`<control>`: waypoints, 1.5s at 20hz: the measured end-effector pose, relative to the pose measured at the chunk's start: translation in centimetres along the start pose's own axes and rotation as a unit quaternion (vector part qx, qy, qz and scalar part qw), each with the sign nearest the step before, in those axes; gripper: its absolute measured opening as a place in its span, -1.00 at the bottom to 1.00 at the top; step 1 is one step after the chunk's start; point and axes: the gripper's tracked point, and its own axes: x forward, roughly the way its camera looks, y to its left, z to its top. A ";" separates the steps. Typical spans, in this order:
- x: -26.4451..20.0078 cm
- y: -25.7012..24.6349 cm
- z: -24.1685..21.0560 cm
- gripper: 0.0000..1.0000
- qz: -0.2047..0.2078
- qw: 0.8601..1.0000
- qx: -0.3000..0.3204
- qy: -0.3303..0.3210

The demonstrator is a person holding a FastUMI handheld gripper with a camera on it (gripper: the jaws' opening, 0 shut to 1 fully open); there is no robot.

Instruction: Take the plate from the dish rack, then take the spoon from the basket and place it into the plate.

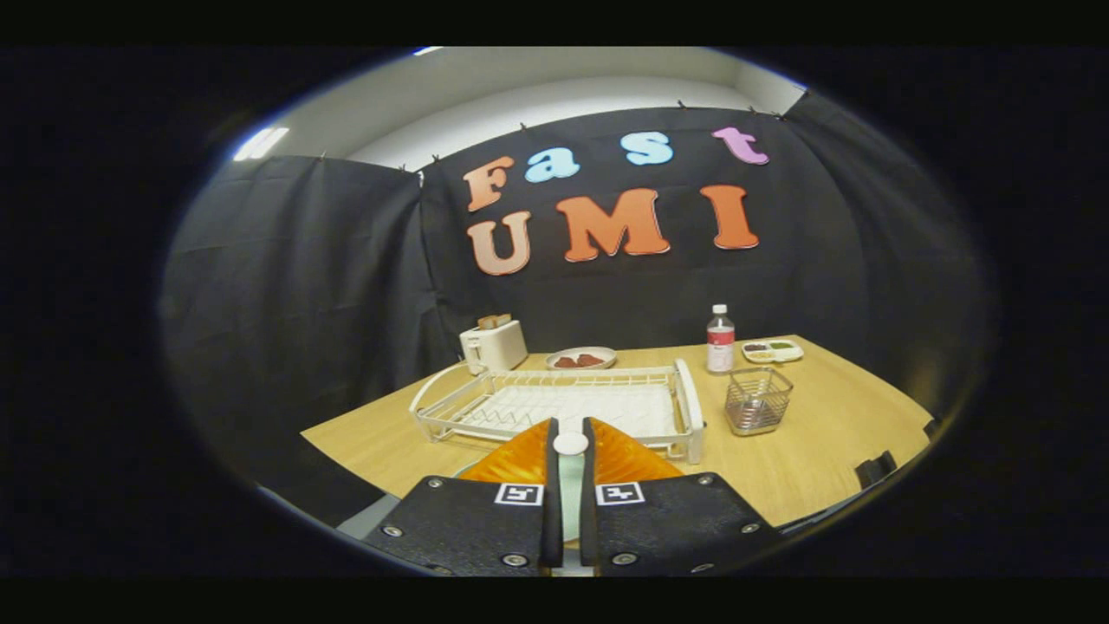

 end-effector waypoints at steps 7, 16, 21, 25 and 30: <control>3.2 3.8 -5.9 -0.81 0.056 0.997 -0.008 0.047; 4.2 1.0 -8.1 0.02 0.036 0.996 -0.033 0.078; 4.1 -3.9 -5.2 0.97 -0.013 0.998 -0.020 0.054; 3.1 -9.6 -2.4 0.97 -0.066 0.997 -0.030 0.032; 0.9 -16.8 1.8 0.97 -0.136 0.990 -0.035 -0.001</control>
